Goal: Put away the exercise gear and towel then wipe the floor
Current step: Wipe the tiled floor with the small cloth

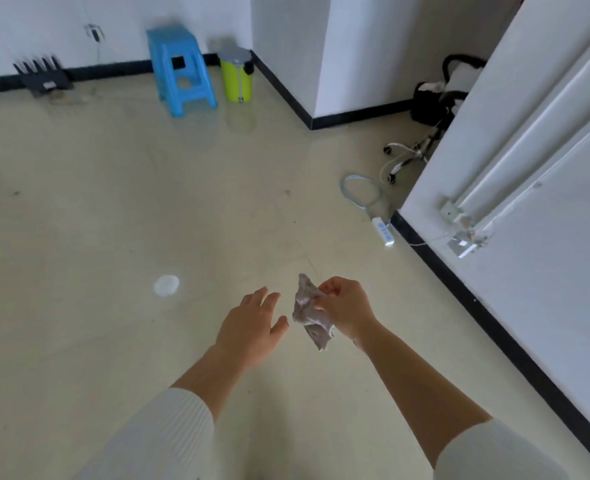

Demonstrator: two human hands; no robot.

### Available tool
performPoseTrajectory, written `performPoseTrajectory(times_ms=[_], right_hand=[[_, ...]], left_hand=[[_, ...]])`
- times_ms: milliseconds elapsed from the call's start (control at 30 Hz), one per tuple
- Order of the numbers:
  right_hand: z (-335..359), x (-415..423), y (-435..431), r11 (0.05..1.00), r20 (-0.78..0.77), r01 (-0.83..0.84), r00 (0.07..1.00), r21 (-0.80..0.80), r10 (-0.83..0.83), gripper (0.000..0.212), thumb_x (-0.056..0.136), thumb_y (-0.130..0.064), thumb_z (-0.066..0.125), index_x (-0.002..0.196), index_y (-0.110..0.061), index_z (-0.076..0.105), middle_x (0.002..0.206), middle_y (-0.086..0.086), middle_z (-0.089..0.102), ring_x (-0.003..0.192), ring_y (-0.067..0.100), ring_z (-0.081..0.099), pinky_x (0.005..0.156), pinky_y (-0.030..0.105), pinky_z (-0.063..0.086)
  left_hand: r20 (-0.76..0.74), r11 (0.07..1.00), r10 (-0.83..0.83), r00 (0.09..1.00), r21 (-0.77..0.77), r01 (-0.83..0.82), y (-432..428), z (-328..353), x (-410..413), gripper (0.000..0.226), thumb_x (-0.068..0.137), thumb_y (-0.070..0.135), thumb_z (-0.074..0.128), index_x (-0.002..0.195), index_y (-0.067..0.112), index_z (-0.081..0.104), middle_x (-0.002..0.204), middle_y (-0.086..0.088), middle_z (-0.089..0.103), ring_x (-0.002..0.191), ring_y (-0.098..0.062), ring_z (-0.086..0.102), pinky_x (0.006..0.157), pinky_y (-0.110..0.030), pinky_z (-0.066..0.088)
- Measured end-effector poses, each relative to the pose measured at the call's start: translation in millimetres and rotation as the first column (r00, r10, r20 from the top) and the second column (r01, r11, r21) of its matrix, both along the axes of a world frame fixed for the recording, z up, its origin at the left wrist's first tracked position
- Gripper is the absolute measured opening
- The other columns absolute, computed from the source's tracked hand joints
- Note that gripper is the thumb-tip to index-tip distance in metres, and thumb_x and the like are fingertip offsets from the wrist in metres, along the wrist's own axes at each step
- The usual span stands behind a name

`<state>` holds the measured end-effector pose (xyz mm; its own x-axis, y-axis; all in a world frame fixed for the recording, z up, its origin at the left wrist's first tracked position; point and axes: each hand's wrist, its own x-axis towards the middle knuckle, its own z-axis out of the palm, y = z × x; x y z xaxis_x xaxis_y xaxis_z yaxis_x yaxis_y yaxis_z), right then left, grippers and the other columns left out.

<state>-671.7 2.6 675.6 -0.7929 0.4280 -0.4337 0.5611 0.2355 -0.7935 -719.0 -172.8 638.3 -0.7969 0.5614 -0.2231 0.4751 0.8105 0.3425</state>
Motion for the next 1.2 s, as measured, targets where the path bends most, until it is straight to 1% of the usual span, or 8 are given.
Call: performPoseTrajectory(times_ms=[67,167,300,467,667,933,1100,1200], right_hand=[[22,-46,-16,0.999,-0.02,-0.049,0.999,0.017,0.05,0.012,0.07,-0.004,0.065,0.081,-0.01,0.068,0.069,0.0,0.062,0.062,0.014,0.055,0.052,0.022,0.042],[53,-118,-34,0.99,-0.063,-0.123,0.99,0.062,0.127,0.01,0.072,-0.006,0.064,0.08,-0.011,0.068,0.07,-0.001,0.063,0.064,0.013,0.056,0.055,0.022,0.043],[80,-220,-41,0.975,-0.138,-0.191,0.969,0.112,0.205,0.009,0.074,-0.01,0.064,0.082,-0.011,0.068,0.076,0.001,0.066,0.071,0.016,0.059,0.064,0.028,0.048],[96,-365,-25,0.969,-0.201,-0.214,0.951,0.123,0.235,0.008,0.075,-0.011,0.064,0.082,-0.009,0.068,0.076,0.002,0.066,0.069,0.015,0.059,0.064,0.029,0.049],[111,-559,7,0.95,-0.209,-0.275,0.93,0.148,0.302,0.008,0.078,-0.011,0.063,0.084,-0.009,0.068,0.079,0.006,0.068,0.069,0.015,0.061,0.061,0.027,0.05],[127,-790,25,0.948,-0.236,-0.283,0.92,0.148,0.312,0.011,0.077,-0.014,0.065,0.084,-0.005,0.066,0.077,0.005,0.066,0.068,0.013,0.059,0.067,0.033,0.053],[129,-954,26,0.953,-0.271,-0.271,0.915,0.136,0.298,0.008,0.076,-0.011,0.066,0.082,-0.007,0.065,0.075,0.004,0.064,0.067,0.013,0.057,0.06,0.027,0.046],[133,-1054,24,0.963,-0.288,-0.246,0.92,0.108,0.267,0.01,0.075,-0.01,0.068,0.083,-0.005,0.066,0.072,0.002,0.062,0.067,0.014,0.056,0.061,0.027,0.045]], left_hand=[[-0.024,0.999,0.049,0.999,-0.005,-0.049,-20,27,-39,0.07,0.087,0.057,0.018,0.146,0.022,0.031,0.156,-0.004,0.027,0.14,-0.021,0.029,0.106,-0.036,0.037],[-0.059,0.992,0.128,0.99,0.016,-0.127,-43,57,-103,0.055,0.097,0.045,0.034,0.147,0.022,0.03,0.157,-0.003,0.024,0.141,-0.021,0.026,0.108,-0.038,0.034],[-0.15,0.979,0.203,0.968,0.025,-0.202,-54,86,-196,0.052,0.098,0.044,0.036,0.145,0.022,0.032,0.156,-0.004,0.026,0.139,-0.022,0.029,0.105,-0.038,0.036],[-0.204,0.963,0.27,0.941,0.037,-0.268,-36,104,-331,0.053,0.098,0.046,0.035,0.144,0.022,0.033,0.155,-0.006,0.027,0.139,-0.023,0.029,0.104,-0.039,0.036],[-0.196,0.939,0.345,0.918,0.052,-0.341,3,124,-508,0.055,0.097,0.048,0.034,0.146,0.022,0.032,0.156,-0.008,0.026,0.141,-0.024,0.027,0.108,-0.039,0.033],[-0.193,0.898,0.439,0.877,0.126,-0.422,23,148,-732,0.057,0.098,0.047,0.034,0.148,0.021,0.029,0.158,-0.007,0.022,0.143,-0.023,0.021,0.113,-0.037,0.028],[-0.242,0.902,0.431,0.87,0.103,-0.418,19,151,-894,0.057,0.098,0.046,0.035,0.148,0.02,0.028,0.157,-0.008,0.022,0.143,-0.024,0.022,0.112,-0.038,0.029],[-0.253,0.904,0.427,0.868,0.087,-0.419,14,157,-997,0.058,0.098,0.045,0.035,0.148,0.018,0.029,0.156,-0.01,0.024,0.142,-0.025,0.023,0.112,-0.038,0.029]])
